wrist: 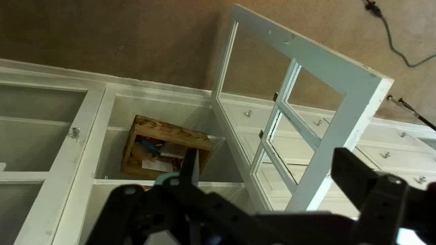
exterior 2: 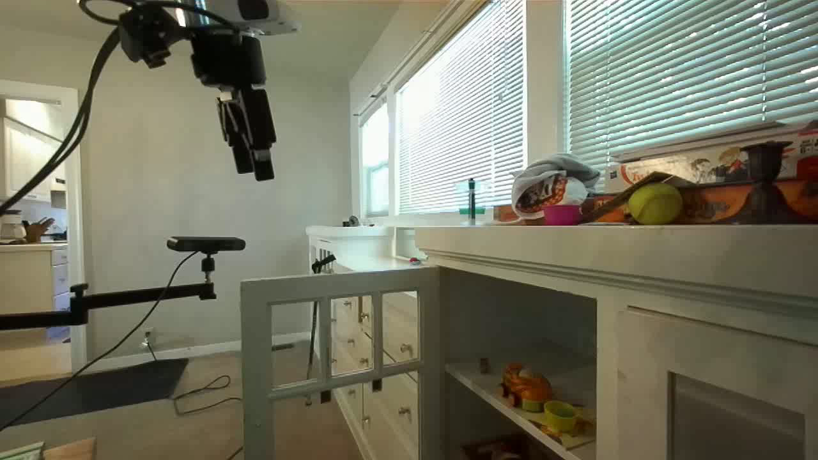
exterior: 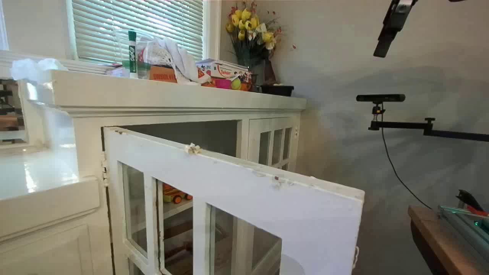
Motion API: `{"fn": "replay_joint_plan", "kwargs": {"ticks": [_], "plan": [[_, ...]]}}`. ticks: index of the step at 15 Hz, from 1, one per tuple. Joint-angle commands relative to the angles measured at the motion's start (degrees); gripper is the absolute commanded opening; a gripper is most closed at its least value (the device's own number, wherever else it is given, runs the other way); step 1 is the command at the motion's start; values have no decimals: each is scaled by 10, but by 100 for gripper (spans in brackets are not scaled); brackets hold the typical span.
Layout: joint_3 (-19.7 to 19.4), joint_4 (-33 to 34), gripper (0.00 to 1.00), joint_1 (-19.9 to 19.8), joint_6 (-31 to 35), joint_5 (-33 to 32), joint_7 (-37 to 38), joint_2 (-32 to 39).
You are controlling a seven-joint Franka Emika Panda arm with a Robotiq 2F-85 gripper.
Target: Use the towel to wipe the top of the dresser
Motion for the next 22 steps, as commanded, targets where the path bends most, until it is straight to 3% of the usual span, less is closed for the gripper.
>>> {"fn": "replay_joint_plan", "kwargs": {"ticks": [1,9,11,18,22], "plan": [[3,2,100,-4,-2,3,-3,1],[3,2,100,-4,-2,3,-3,1],[16,9,100,-23,3,-18,14,8],[57,71,100,-109,72,-160,54,59],[58,135,100,-130,106,-225,45,111]]}}
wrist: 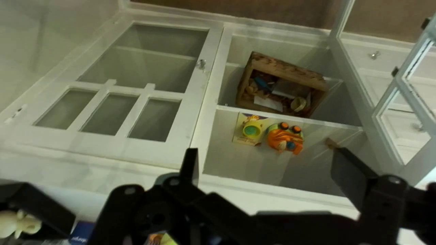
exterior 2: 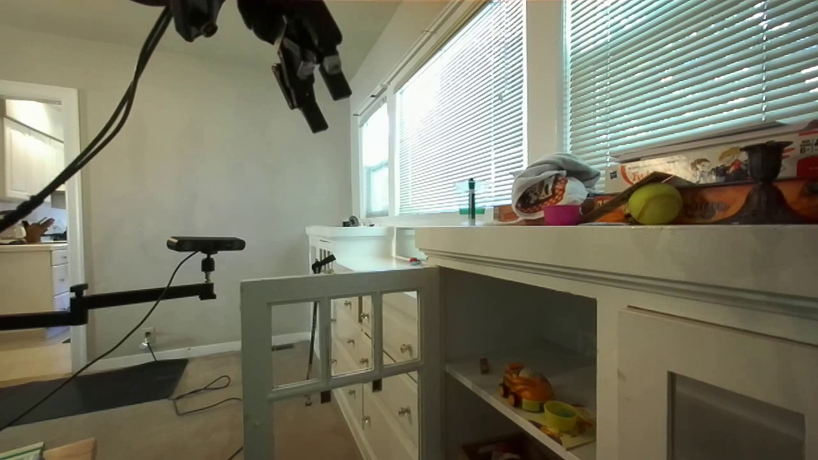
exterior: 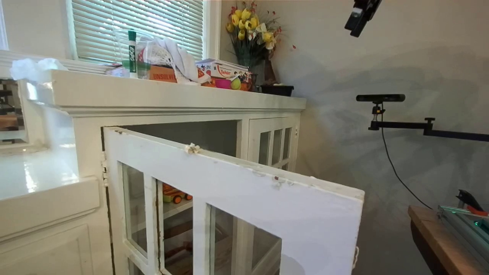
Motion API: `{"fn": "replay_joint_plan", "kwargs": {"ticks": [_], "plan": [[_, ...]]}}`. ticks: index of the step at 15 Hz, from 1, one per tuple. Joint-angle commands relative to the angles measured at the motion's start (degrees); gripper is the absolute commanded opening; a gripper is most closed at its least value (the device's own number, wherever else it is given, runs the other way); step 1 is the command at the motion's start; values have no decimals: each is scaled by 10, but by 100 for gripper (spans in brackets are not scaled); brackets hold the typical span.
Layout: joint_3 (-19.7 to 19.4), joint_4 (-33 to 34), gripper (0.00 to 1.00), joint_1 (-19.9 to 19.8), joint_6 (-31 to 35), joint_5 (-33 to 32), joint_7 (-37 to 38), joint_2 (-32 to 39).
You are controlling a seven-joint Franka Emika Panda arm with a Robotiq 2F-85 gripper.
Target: Use the towel to wipe the top of the dresser
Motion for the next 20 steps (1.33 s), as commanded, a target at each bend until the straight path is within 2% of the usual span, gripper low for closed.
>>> {"fn": "replay_joint_plan", "kwargs": {"ticks": [1,4,6,7,16,20], "plan": [[3,84,100,-16,27,-57,5,75],[-2,157,100,-12,44,-74,-1,130],[-6,210,100,-3,31,-66,-10,168],[-8,150,100,-1,39,-62,2,117],[-10,158,100,2,39,-62,1,127],[-19,198,100,3,92,-73,-25,167]]}}
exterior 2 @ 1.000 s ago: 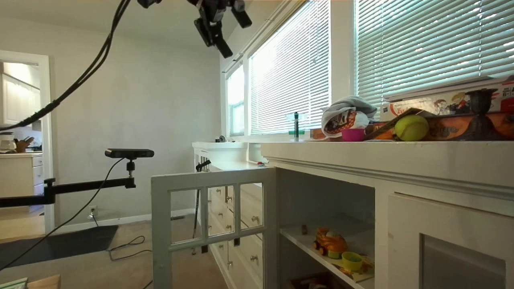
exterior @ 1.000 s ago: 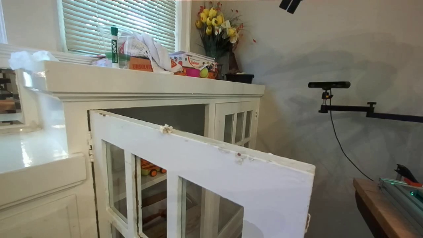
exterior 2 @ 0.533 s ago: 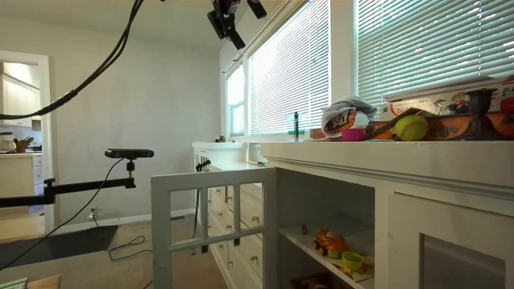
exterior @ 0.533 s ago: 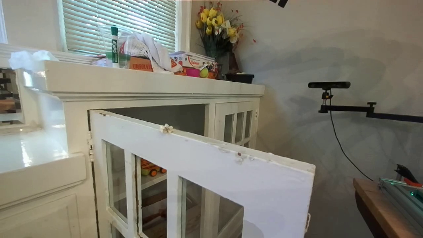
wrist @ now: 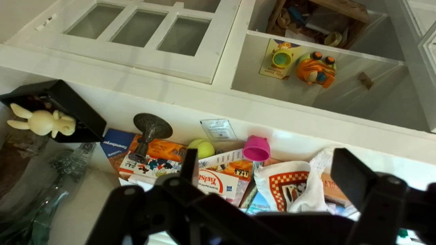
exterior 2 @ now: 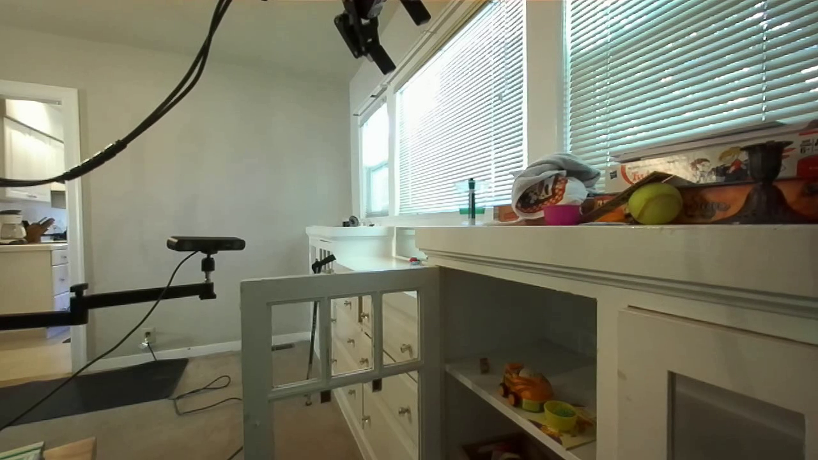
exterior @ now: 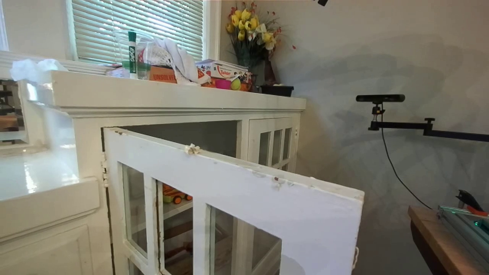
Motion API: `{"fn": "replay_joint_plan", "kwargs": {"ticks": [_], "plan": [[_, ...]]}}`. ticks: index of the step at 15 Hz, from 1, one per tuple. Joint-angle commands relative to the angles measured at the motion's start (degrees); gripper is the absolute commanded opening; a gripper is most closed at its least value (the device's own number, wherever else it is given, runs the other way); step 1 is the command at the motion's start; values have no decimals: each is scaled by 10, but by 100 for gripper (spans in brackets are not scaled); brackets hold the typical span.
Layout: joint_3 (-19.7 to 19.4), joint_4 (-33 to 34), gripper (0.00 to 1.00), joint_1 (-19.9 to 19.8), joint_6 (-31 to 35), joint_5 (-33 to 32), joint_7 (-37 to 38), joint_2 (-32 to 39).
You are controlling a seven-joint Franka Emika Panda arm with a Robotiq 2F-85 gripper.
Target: Use the towel to wipe the top of the dresser
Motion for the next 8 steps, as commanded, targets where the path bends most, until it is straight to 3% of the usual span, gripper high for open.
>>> {"fn": "replay_joint_plan", "kwargs": {"ticks": [1,5,8], "plan": [[-18,48,100,13,37,-16,-32,46],[-38,140,100,26,53,-14,-107,123],[-53,229,100,54,11,8,-179,173]]}}
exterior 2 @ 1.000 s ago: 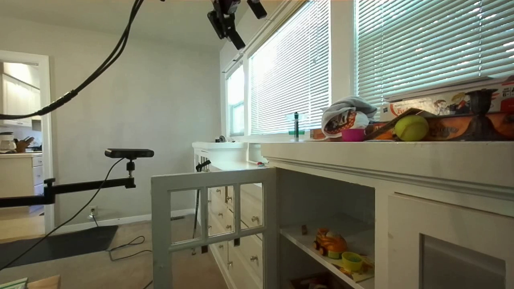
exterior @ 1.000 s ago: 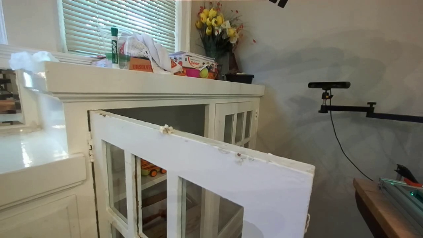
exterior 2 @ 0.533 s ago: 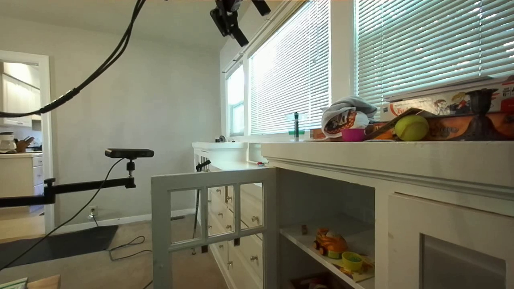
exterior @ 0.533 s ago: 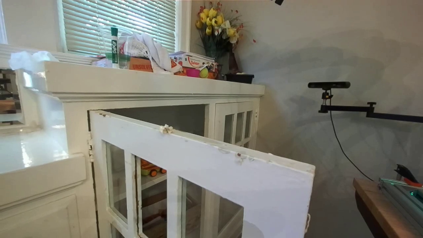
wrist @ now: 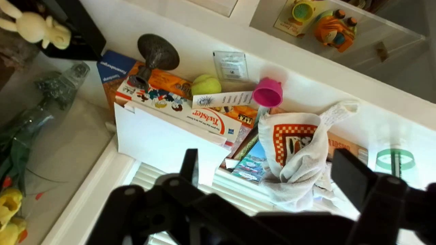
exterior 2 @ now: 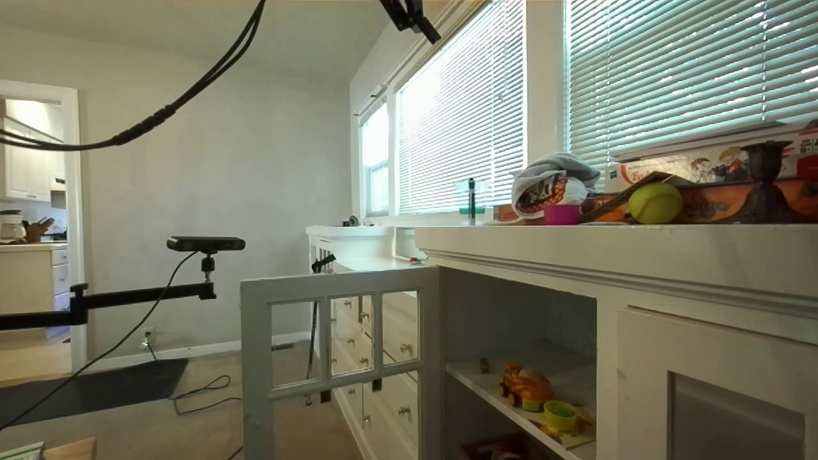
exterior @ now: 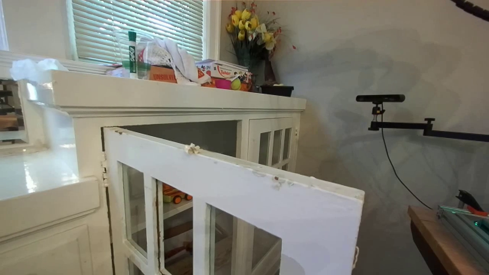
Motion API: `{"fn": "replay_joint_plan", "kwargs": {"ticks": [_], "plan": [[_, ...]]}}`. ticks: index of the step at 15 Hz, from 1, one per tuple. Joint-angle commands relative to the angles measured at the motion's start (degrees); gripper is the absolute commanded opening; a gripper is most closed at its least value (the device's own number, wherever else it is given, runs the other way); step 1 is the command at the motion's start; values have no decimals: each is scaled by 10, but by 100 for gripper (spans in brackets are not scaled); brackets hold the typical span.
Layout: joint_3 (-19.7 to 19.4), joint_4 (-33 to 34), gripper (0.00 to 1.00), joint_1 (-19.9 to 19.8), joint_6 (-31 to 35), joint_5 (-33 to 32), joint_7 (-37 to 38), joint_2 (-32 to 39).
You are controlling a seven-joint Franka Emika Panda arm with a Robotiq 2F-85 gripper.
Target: Use the towel to wipe the top of the dresser
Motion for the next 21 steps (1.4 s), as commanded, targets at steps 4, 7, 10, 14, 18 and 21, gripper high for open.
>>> {"fn": "replay_joint_plan", "kwargs": {"ticks": [4,7,10,14,18,21], "plan": [[-30,216,100,66,-96,35,-148,124],[-46,298,100,82,-155,90,-200,168],[-60,367,100,77,-198,149,-216,212],[-61,351,100,73,-180,151,-205,206],[-62,376,100,73,-187,155,-206,223],[-61,365,100,72,-188,171,-129,237]]}}
